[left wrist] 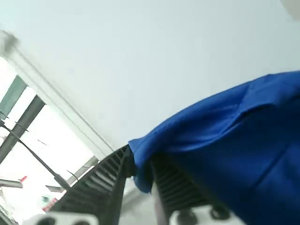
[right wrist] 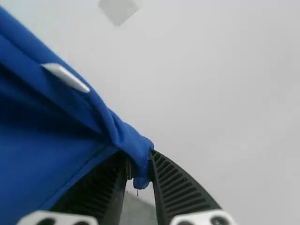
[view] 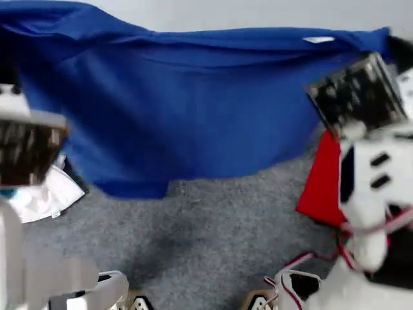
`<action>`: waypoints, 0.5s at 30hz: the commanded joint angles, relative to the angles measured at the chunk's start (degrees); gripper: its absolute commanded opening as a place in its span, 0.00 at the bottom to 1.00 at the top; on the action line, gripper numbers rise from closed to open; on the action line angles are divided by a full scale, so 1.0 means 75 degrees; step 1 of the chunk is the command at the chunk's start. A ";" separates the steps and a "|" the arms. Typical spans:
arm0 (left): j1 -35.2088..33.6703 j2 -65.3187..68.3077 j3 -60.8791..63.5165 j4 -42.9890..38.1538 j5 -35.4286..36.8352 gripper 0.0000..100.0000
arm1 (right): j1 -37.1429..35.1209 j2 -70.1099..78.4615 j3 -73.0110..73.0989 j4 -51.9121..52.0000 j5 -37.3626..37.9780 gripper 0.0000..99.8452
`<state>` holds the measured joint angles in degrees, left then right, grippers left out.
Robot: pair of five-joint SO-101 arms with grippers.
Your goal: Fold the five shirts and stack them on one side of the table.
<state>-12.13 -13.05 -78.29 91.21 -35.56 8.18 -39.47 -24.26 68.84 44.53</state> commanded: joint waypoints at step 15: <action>-0.0105 -0.0117 0.1518 0.1242 -0.0434 0.01 | -0.0111 -0.0522 0.2719 0.2127 0.2145 0.01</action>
<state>-12.57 -14.29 -77.05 99.47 -38.29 9.05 -45.45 -11.43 84.22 59.65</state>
